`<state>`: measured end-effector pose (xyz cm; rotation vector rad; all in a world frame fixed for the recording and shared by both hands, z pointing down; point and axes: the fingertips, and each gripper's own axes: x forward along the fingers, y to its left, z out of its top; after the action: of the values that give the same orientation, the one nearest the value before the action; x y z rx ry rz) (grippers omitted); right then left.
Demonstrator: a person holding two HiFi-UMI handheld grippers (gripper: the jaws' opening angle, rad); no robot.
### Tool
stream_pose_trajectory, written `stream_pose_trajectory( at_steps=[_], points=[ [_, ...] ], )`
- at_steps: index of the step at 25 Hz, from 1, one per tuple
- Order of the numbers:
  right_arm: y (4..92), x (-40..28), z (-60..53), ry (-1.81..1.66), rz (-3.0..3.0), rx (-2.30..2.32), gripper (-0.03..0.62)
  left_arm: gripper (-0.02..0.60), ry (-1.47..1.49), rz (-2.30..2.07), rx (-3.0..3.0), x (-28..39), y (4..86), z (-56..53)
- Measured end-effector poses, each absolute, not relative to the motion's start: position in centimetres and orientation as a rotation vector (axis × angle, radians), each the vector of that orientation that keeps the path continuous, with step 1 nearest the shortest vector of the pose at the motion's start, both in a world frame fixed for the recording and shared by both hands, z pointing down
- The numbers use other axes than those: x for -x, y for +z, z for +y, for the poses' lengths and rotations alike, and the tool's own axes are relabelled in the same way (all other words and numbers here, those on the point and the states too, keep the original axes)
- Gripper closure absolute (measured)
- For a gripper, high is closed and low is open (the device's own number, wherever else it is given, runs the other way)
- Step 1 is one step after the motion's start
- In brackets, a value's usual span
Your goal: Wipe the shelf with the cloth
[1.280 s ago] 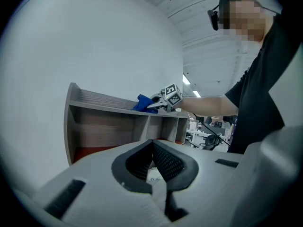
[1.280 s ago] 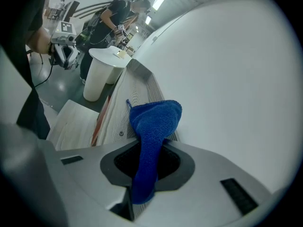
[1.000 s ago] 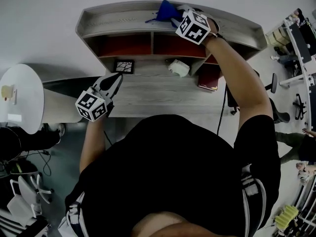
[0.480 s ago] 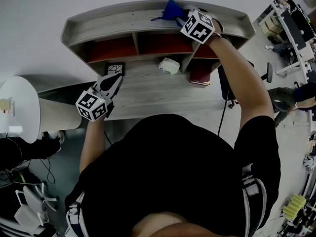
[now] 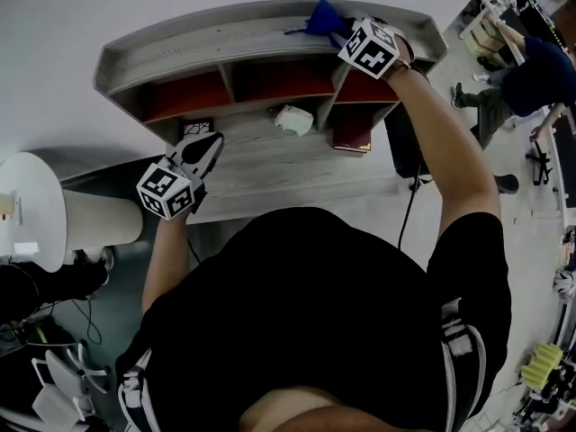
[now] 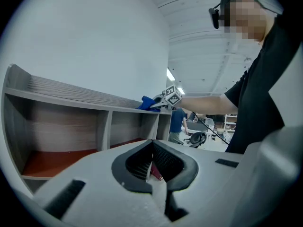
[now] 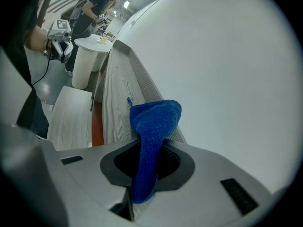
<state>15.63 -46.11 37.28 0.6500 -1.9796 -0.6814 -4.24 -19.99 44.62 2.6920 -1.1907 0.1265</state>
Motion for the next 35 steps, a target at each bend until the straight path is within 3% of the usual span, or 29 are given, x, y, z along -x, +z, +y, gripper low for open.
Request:
stream_pose_trajectory(
  at_steps=[35],
  points=[
    [37.6,-31.8,-49.6,-0.641,-1.743,-0.812,0.537,0.565,0.142,-0.967,-2.779,-6.6,45.7,-24.2]
  ],
)
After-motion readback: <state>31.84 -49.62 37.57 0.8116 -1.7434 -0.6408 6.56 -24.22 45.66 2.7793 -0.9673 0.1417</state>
